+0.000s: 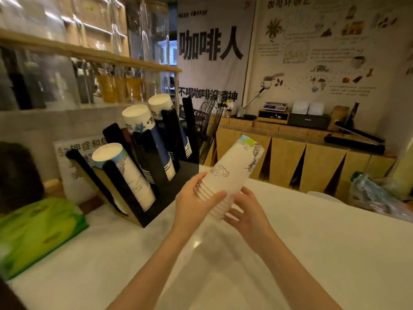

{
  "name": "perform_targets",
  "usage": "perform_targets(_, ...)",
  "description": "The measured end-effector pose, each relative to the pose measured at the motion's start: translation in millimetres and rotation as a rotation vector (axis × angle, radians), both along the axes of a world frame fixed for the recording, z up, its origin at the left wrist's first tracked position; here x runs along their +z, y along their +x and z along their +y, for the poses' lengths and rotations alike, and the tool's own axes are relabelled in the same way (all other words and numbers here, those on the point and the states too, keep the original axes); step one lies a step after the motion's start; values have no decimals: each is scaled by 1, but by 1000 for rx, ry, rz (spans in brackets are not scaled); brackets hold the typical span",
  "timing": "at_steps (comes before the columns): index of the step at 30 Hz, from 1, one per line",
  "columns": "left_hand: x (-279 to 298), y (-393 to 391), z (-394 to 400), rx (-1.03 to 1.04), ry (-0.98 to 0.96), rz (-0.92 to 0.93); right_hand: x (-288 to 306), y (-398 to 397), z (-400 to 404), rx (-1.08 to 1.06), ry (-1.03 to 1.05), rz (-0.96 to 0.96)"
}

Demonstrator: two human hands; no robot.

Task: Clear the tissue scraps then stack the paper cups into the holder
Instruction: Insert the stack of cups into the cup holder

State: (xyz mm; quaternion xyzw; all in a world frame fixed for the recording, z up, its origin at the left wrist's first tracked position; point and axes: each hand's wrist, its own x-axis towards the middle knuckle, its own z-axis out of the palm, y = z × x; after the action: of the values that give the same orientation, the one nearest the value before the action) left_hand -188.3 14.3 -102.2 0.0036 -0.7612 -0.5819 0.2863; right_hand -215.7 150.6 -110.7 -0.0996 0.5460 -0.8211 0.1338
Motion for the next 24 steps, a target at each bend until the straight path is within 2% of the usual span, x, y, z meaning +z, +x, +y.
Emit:
perform_targets(6,74,34,-55,78,-266,260,59,31,-61,60,-204,122)
perform_targets(13,133,62,-150,27,-272,333,121,51,-151,94,-294,224)
perform_targets(20,130,62,-212,-59,-202,270,127,54,-202,24,-85,406)
perform_targets(24,118,58,-228,-97,-238,174,117,56,-211,6,105,604)
